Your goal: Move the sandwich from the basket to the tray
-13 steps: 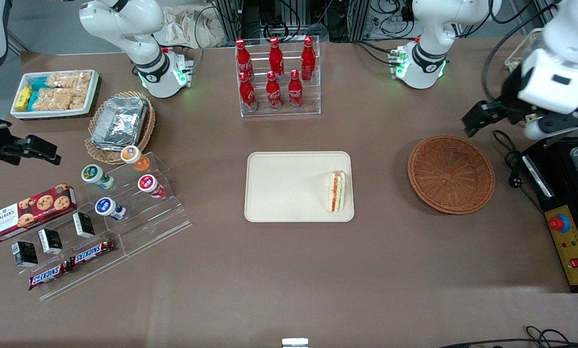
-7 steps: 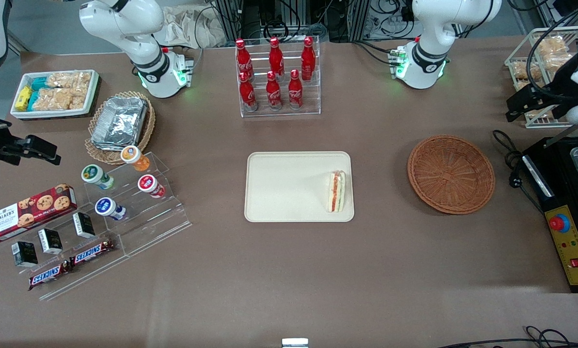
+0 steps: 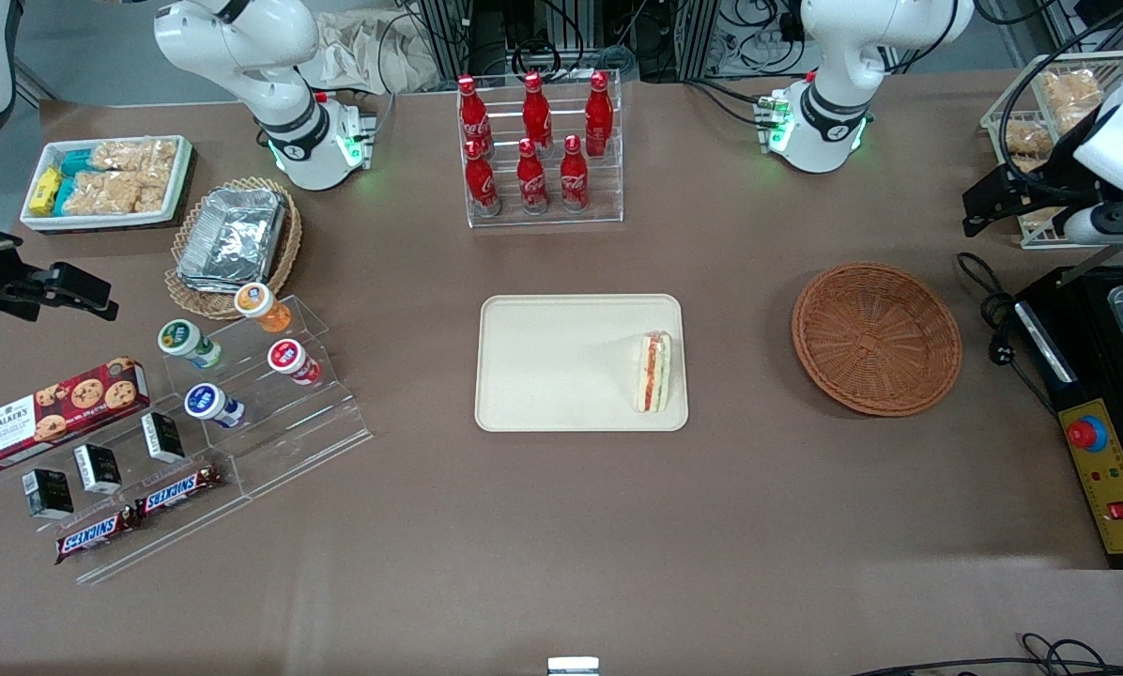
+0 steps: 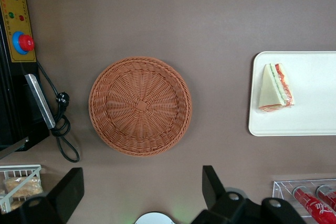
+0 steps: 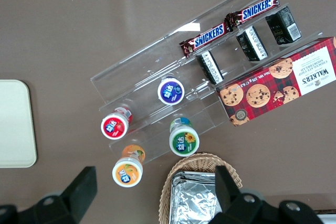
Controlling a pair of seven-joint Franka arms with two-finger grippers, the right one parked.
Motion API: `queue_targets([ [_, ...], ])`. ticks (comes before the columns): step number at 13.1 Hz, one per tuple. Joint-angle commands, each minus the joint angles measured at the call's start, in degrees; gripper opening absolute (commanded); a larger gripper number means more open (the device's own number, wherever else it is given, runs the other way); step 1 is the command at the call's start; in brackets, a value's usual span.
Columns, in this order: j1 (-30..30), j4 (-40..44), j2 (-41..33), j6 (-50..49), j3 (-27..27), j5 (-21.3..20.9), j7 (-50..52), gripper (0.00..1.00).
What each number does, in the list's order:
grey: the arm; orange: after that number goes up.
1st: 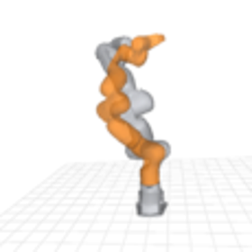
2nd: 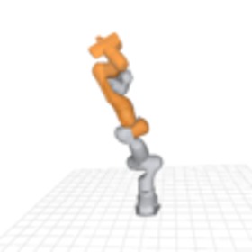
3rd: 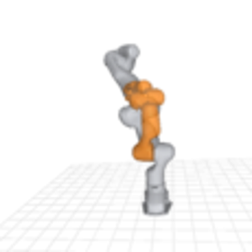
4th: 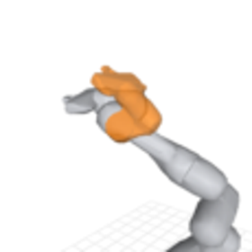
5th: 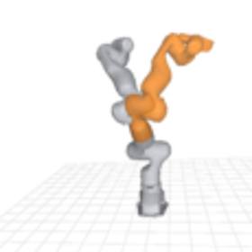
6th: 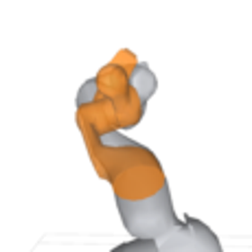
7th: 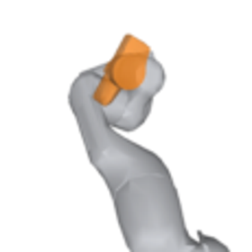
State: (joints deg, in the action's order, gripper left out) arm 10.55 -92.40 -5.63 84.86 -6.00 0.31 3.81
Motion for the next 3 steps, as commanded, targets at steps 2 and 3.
queue_targets([
  [2, 0.26, 0.91, 0.44, 0.13, -0.06, 0.3, 0.41, 1.0],
  [3, 0.26, 0.91, 0.44, 0.13, -0.15, 0.21, 0.58, 1.0],
])
